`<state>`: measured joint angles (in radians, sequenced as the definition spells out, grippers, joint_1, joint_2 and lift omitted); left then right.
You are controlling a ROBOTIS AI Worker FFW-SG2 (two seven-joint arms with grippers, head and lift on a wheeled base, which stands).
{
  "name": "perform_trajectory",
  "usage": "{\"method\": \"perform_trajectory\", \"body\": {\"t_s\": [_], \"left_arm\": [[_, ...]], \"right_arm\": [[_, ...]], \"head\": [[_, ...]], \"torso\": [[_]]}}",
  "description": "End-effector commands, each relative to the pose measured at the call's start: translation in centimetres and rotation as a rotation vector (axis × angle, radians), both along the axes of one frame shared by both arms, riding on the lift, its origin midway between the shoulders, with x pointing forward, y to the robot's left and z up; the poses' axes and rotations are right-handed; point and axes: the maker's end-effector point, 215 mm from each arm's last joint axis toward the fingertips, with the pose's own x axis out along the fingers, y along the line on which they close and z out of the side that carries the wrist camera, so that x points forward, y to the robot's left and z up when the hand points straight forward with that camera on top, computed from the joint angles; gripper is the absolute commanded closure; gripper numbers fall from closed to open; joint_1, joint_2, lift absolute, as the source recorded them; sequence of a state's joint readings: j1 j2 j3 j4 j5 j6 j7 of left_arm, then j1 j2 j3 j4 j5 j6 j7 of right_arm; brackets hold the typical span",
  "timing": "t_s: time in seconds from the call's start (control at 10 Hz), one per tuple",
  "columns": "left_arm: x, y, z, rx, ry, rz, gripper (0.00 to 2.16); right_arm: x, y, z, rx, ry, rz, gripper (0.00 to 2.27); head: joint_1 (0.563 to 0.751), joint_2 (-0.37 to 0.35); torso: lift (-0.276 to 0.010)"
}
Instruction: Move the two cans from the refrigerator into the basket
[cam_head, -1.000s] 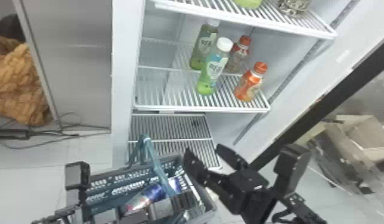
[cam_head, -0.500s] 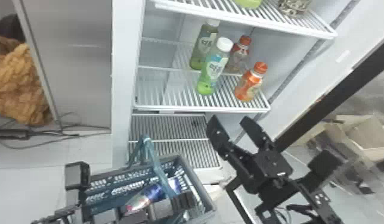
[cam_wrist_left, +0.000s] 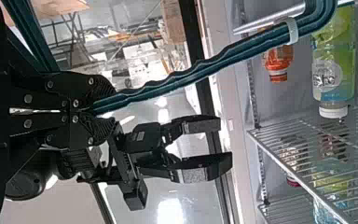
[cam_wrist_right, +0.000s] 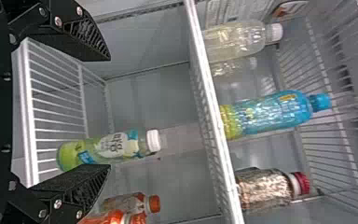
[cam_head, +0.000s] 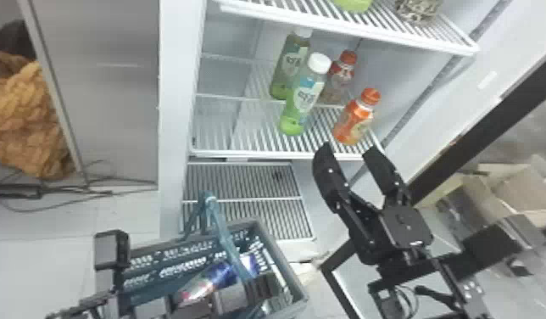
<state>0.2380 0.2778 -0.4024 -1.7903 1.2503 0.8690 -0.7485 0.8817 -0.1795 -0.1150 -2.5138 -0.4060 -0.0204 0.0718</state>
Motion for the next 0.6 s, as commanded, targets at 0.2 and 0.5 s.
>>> {"method": "perform_trajectory", "body": {"t_s": [0.2,0.5], "left_arm": [[-0.1,-0.1,0.0,-0.002,0.003,-0.002,1.19],[-0.1,-0.1,0.1,-0.003,0.002,-0.004,1.19]], "right_arm": [[-0.8,0.0,1.5,0.019,-0.073,-0.015,0.22],[-1.5,-0.2,2.2,0.031,-0.097,-0.032,0.22]], "head": [[0.695,-0.35],[0.695,-0.35]], "torso": [[-0.276],[-0.276]]}}
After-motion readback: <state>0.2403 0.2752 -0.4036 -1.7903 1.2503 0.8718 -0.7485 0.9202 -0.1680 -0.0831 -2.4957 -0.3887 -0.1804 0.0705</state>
